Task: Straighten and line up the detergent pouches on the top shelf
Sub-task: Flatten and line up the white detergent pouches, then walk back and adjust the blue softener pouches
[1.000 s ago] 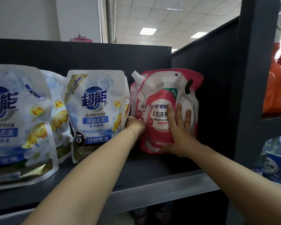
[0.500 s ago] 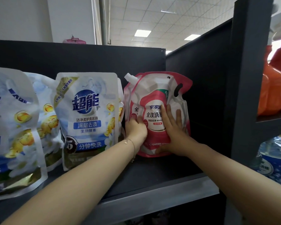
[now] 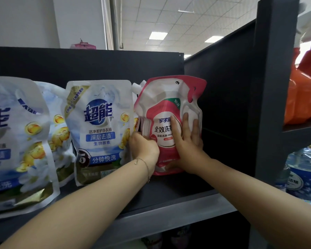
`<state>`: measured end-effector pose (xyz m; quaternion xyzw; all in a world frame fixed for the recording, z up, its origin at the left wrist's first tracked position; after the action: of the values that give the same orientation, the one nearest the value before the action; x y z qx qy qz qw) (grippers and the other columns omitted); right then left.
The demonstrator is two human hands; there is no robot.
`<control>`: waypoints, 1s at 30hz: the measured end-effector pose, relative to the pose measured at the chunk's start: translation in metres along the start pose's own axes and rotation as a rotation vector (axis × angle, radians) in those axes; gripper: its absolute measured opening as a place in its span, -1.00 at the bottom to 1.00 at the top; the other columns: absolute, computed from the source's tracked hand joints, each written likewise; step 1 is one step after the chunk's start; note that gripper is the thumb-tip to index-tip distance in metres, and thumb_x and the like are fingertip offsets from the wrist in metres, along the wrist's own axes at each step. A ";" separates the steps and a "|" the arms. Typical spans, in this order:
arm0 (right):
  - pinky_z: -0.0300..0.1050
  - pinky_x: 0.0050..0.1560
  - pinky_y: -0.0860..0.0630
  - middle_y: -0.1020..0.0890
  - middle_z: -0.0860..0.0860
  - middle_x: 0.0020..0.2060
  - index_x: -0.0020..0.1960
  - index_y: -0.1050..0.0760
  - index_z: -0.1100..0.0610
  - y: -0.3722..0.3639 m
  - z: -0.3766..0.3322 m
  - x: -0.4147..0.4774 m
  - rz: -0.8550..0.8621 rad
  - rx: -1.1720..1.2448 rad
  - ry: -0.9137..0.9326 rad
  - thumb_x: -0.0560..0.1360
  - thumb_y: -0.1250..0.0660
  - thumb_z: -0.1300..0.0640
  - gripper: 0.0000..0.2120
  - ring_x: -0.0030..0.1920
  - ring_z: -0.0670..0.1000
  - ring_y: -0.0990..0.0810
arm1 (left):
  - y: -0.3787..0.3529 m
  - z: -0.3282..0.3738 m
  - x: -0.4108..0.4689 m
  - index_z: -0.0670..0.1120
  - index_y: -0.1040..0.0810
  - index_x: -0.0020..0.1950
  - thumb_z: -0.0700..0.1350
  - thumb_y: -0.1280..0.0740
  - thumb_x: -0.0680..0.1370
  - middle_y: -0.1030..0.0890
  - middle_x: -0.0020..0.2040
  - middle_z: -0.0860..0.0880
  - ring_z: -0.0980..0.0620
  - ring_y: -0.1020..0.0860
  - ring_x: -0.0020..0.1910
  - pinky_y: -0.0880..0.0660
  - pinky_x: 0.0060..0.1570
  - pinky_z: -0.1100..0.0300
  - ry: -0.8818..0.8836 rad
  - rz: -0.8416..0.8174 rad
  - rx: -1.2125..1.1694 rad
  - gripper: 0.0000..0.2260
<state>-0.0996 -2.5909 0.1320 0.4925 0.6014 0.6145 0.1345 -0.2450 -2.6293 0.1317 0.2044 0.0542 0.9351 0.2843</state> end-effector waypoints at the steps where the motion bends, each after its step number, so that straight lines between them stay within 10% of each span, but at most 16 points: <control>1: 0.40 0.38 0.14 0.74 -0.06 0.21 0.26 0.69 -0.26 -0.002 -0.001 0.002 0.007 -0.013 -0.021 0.23 -0.56 -0.21 0.36 0.32 0.21 0.64 | 0.000 -0.001 -0.004 -0.16 -0.41 0.24 -0.26 -0.24 0.52 -0.46 0.24 -0.10 -0.12 -0.44 0.25 -0.41 0.26 0.00 0.001 -0.010 -0.008 -0.71; 9: 0.42 0.36 -0.08 0.62 0.00 0.33 0.22 0.74 -0.25 -0.001 -0.002 0.019 0.051 -0.102 -0.184 0.36 -0.53 0.04 0.33 0.41 0.29 0.50 | 0.005 -0.002 -0.006 -0.16 -0.22 0.39 -0.21 -0.30 0.41 -0.32 0.40 -0.12 -0.16 -0.31 0.38 -0.32 0.36 -0.06 -0.042 -0.211 0.225 -0.44; 16: 0.32 0.37 -0.15 0.10 0.22 0.49 0.52 0.26 0.11 0.006 -0.038 -0.002 0.165 -0.111 -0.166 0.41 -0.44 0.08 0.01 0.50 0.26 0.18 | 0.022 -0.002 -0.014 -0.15 -0.32 0.35 -0.17 -0.35 0.42 -0.40 0.31 -0.14 -0.15 -0.40 0.30 -0.41 0.28 -0.05 -0.244 -0.368 0.354 -0.49; 22: 0.15 0.27 -0.33 -0.35 0.13 0.27 0.29 -0.35 0.16 0.039 -0.094 -0.029 0.373 0.058 0.051 0.46 -0.32 0.09 -0.56 0.31 0.20 -0.29 | 0.071 0.015 -0.024 -0.10 -0.41 0.24 -0.08 -0.33 0.51 -0.46 0.16 -0.08 -0.09 -0.48 0.13 -0.48 0.12 -0.05 -0.555 -0.372 0.620 -0.68; 30: 0.06 0.14 -0.31 -0.47 0.02 0.15 0.13 -0.48 0.04 0.012 -0.194 -0.065 0.263 0.427 0.125 0.47 -0.32 0.08 -0.77 0.21 0.12 -0.35 | 0.181 -0.014 -0.041 0.00 -0.43 0.17 -0.10 -0.32 0.50 -0.48 0.12 -0.04 -0.09 -0.47 0.10 -0.48 0.02 -0.08 -0.618 -0.156 0.758 -0.74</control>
<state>-0.2126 -2.7608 0.1542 0.5446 0.6556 0.5150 -0.0912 -0.3123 -2.8025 0.1440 0.5564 0.3187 0.7213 0.2619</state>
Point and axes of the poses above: each hand's wrist, its own x-axis towards the middle knuckle, its own y-axis out of the back of the hand, z = x × y, the point moved 8 cm from there along x, towards the middle knuckle
